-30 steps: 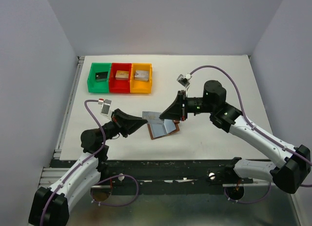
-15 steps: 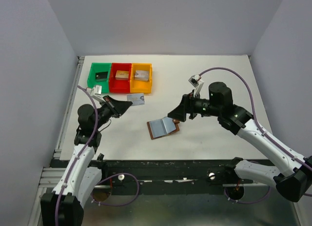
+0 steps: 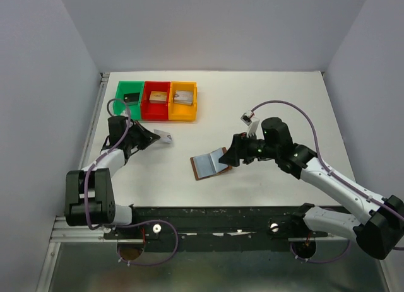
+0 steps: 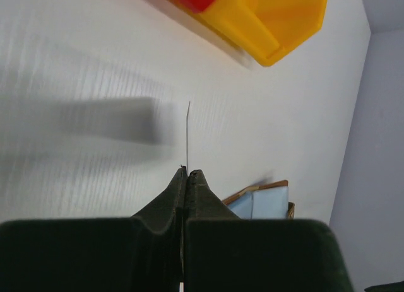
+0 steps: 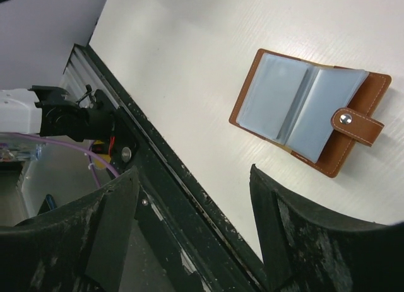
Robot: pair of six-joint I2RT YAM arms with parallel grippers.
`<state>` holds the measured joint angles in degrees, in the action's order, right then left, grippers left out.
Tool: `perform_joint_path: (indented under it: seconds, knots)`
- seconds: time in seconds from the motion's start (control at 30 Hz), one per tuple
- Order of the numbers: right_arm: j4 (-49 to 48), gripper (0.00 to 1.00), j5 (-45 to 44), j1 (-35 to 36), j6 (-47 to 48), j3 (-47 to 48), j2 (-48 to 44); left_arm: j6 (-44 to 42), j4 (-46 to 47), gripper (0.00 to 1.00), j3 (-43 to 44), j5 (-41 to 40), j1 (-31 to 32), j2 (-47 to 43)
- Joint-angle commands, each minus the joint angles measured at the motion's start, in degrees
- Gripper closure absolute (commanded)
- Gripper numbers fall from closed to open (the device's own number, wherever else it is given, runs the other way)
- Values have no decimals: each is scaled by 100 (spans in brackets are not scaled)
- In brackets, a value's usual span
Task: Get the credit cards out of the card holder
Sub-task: Place the credit card at the center of the board.
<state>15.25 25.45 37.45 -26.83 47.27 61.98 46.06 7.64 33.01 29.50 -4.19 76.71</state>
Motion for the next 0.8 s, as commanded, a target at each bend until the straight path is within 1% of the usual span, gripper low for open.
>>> perform_joint_path:
  seconds: [0.0, 0.1, 0.27, 0.37, 0.5, 0.57, 0.6, 0.63, 0.7, 0.77]
  knots:
    - [-417, 22, 215, 43, -191, -183, 51, -387, 168, 100, 574, 214, -231, 642]
    - [-382, 22, 206, 43, -174, -183, 104, -396, 378, 100, 636, 276, -337, 1003]
    - [-356, 22, 232, 43, -165, -139, 192, -361, 791, 100, 750, 785, -539, 1636]
    - [-364, 22, 293, 43, -130, -113, 262, -484, 704, 100, 987, 1031, -609, 1926]
    - [-373, 21, 311, 43, -112, -69, 368, -686, 459, 99, 1189, 1076, -627, 2085]
    - [-329, 21, 250, 43, -103, -33, 403, -791, 283, 87, 1251, 997, -645, 2103]
    - [-312, 21, 241, 43, -86, -16, 420, -827, 230, 78, 1277, 953, -636, 2103]
    - [-294, 21, 232, 43, -68, -7, 429, -853, 160, 73, 1295, 935, -645, 2094]
    - [-268, 21, 223, 43, -42, 19, 447, -932, 10, 66, 1365, 874, -662, 2076]
    - [-233, 20, 215, 43, -24, 37, 473, -1002, -69, 62, 1392, 812, -662, 2050]
